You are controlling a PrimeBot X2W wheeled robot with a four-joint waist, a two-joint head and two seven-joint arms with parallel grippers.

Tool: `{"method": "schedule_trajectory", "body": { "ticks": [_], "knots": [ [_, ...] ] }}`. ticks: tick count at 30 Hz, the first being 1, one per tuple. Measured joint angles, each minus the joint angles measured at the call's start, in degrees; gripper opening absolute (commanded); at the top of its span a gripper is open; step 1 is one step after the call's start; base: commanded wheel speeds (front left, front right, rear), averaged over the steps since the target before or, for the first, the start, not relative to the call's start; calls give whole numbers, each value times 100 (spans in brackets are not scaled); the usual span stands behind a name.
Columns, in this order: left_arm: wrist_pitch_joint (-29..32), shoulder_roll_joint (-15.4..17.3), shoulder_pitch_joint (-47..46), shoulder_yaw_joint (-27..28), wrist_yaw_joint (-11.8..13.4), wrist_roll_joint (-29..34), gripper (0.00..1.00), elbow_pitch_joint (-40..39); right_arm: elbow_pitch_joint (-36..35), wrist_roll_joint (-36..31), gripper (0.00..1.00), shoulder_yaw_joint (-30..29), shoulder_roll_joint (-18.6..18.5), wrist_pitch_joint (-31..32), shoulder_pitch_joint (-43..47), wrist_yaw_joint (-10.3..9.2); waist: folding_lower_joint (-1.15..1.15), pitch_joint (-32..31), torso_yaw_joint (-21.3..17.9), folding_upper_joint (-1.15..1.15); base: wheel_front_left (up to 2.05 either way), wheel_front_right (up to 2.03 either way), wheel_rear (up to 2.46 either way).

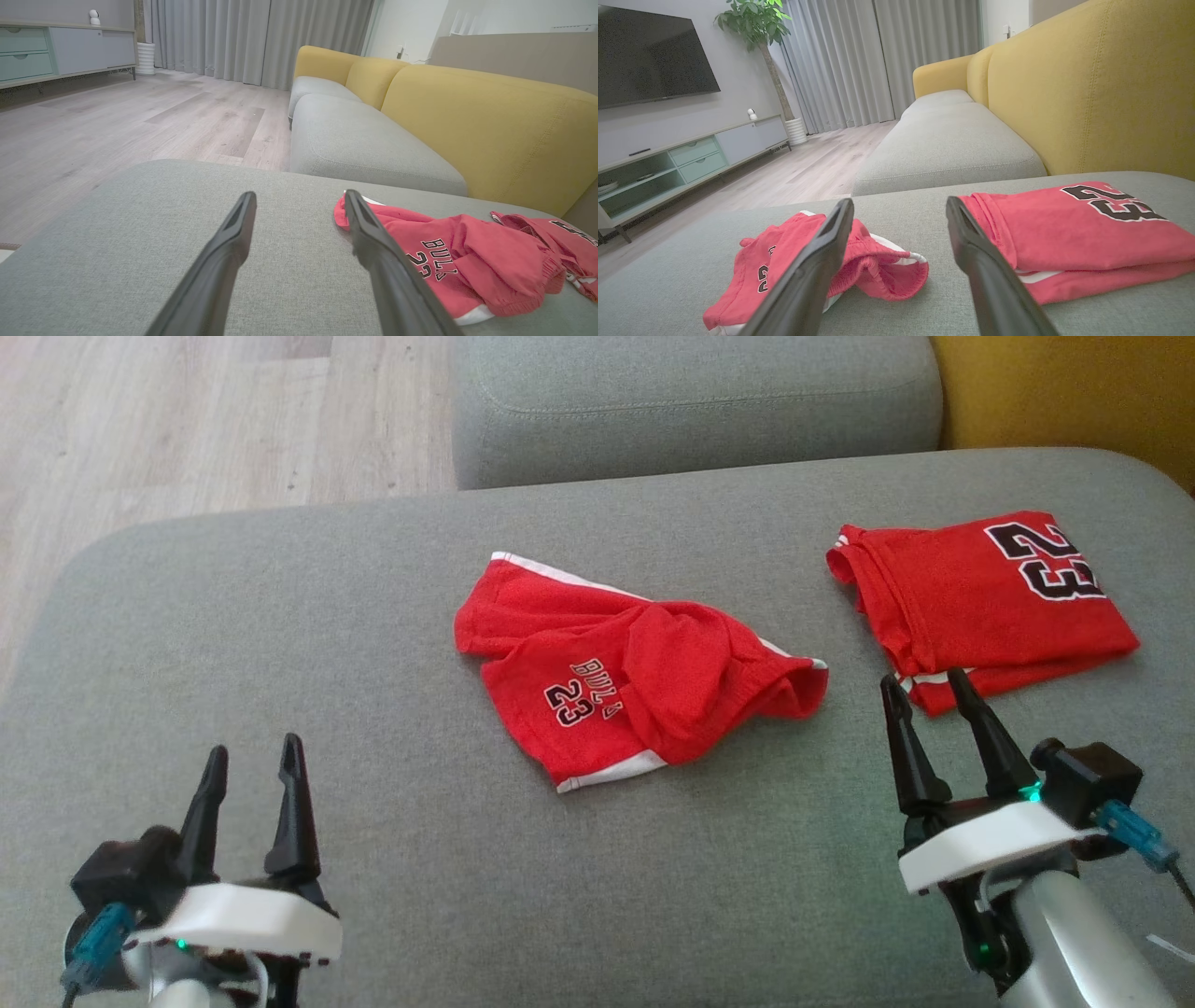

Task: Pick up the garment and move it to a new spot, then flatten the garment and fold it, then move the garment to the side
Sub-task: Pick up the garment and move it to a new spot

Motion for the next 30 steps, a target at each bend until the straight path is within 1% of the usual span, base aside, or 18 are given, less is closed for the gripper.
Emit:
{"method": "schedule_trajectory", "body": {
  "ticks": [4, 9, 11, 13, 16, 18, 21, 23, 25, 28, 30],
  "knots": [
    [0, -99, 0, 94, -149, 103, 100, 86, -3, -1, 100, 0, 0, 7, 0, 0, 0, 0, -20, 0, 0, 0, 0],
    [0, -210, -1, 191, -267, 183, 100, 200, -2, -1, 100, 1, 2, 22, -1, 0, 0, 7, -53, 0, 0, 0, 0],
    [13, -249, -15, 113, -400, 183, 100, 321, -2, -1, 100, 1, 2, 22, -2, 0, 0, 17, -63, 0, 0, 0, 0],
    [163, -325, -55, -68, -552, 144, 100, 428, -3, 0, 100, -1, 2, 22, -3, 0, 0, 35, -68, 0, 0, 0, 0],
    [543, -521, -341, -302, -792, -122, 100, 603, -12, 0, 100, -11, -10, 33, -14, 0, 0, 108, -75, 0, 0, 0, 0],
    [1036, -536, -696, -525, -940, -224, 100, 836, -63, -1, 100, -15, -38, 75, -40, 0, 0, 200, -90, 0, 0, 0, 0],
    [1806, -668, -1199, -818, -1193, -466, 100, 1233, -92, -1, 100, -21, -57, 82, -111, 0, 1, 348, -131, 0, 0, 0, 0],
    [2323, -753, -1426, -1044, -1288, -548, 100, 1511, -105, -1, 100, -9, -57, 92, -211, 0, 1, 422, -190, 0, 0, 0, 0],
    [2697, -871, -1538, -1144, -1308, -687, 100, 1781, -133, -1, 100, -2, -59, 124, -292, 0, 1, 488, -259, 0, 0, 0, 0],
    [3042, -914, -1681, -1251, -1347, -746, 100, 2139, -148, -11, 100, 44, -57, 125, -325, 0, 1, 590, -374, 0, 0, 0, 0],
    [3092, -945, -1812, -1265, -1403, -795, 100, 2302, -148, -20, 100, 64, -56, 125, -363, 0, 1, 665, -443, 0, 0, 0, 0]
  ]
}}
